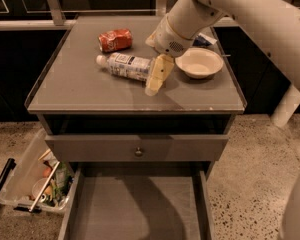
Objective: Place blue plastic bottle into middle drawer
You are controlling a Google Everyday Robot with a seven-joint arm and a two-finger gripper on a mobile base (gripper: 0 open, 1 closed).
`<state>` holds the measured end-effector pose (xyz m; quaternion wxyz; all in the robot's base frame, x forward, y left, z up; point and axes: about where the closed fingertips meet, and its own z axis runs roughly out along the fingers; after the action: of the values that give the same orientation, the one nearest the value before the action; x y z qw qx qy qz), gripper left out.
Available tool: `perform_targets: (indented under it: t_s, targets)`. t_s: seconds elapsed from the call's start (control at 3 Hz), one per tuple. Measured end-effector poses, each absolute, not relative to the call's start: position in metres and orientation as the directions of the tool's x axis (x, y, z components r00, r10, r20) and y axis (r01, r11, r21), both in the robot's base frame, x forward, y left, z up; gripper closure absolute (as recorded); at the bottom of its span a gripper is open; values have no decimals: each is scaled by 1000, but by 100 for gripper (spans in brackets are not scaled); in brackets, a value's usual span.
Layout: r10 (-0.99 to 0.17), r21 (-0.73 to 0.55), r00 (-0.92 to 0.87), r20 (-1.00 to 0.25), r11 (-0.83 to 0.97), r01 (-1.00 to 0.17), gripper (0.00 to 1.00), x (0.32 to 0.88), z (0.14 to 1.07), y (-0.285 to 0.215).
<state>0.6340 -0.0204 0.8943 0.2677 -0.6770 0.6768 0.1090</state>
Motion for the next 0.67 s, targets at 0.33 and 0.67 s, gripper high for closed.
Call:
perform_targets:
  t_s: [0.33, 0.67]
  targets:
    - [-859, -166, 12, -513, 85, -982, 0, 669, 867, 2]
    - [-858, -166, 11, -513, 86, -982, 0, 669, 866, 2]
